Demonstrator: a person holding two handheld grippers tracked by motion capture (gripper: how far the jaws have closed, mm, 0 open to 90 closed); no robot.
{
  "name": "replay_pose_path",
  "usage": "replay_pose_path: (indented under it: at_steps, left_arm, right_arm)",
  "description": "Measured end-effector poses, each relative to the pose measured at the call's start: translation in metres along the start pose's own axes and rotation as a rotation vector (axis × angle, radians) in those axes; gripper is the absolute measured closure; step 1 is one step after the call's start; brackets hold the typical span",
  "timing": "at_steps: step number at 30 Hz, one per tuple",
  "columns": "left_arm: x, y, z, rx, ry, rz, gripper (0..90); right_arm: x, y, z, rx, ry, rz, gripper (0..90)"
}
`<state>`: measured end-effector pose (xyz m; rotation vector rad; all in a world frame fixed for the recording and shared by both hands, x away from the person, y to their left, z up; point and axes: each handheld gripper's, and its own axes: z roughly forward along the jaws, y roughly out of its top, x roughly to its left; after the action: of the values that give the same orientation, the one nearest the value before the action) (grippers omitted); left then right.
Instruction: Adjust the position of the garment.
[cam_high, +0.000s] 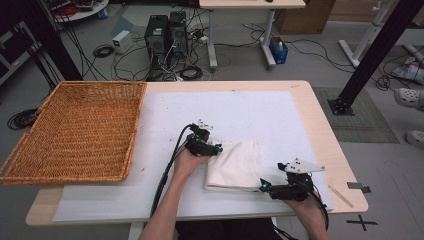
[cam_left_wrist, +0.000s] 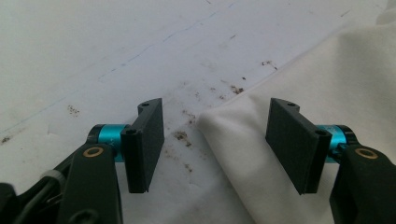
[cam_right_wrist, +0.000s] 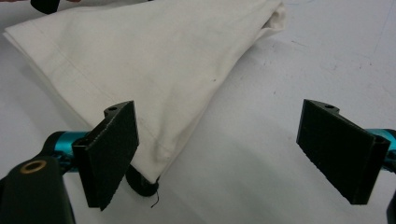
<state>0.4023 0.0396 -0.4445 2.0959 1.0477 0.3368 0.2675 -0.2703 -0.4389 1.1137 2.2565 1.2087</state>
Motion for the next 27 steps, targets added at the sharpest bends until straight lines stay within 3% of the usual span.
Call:
replay_pose_path:
  at_steps: [5,10,12,15,16,18,22,27]
  left_arm:
    - [-0.009,0.0,0.001,0.001,0.01,0.079,37.4]
    - [-0.009,-0.003,0.0,-0.018,-0.041,0.091,47.7]
    - [-0.009,-0.005,-0.001,-0.025,-0.05,0.088,53.0]
    - [-0.007,-0.006,-0.004,-0.024,-0.086,0.07,67.8]
    - [-0.007,-0.007,-0.005,-0.025,-0.084,0.074,75.3]
    - [-0.007,-0.01,-0.007,-0.037,-0.059,0.082,79.8]
    - [0.001,-0.018,-0.009,-0.076,-0.091,-0.004,80.2]
    - [0.001,-0.018,-0.009,-0.074,-0.087,0.008,79.9]
  right_arm:
    - [0.004,0.002,0.0,0.001,0.003,-0.006,12.6]
    - [0.007,0.002,0.001,0.005,0.004,-0.003,12.7]
    - [0.007,0.002,0.0,0.007,0.009,0.0,12.7]
    - [0.007,0.004,-0.002,0.0,0.019,0.013,13.9]
    - [0.006,0.004,-0.003,0.0,0.024,0.014,14.2]
    - [0.007,0.005,-0.004,0.009,0.039,0.026,18.3]
    - [0.009,0.004,-0.003,0.017,0.08,0.058,25.8]
    - [0.016,0.004,0.006,0.046,0.095,0.08,31.4]
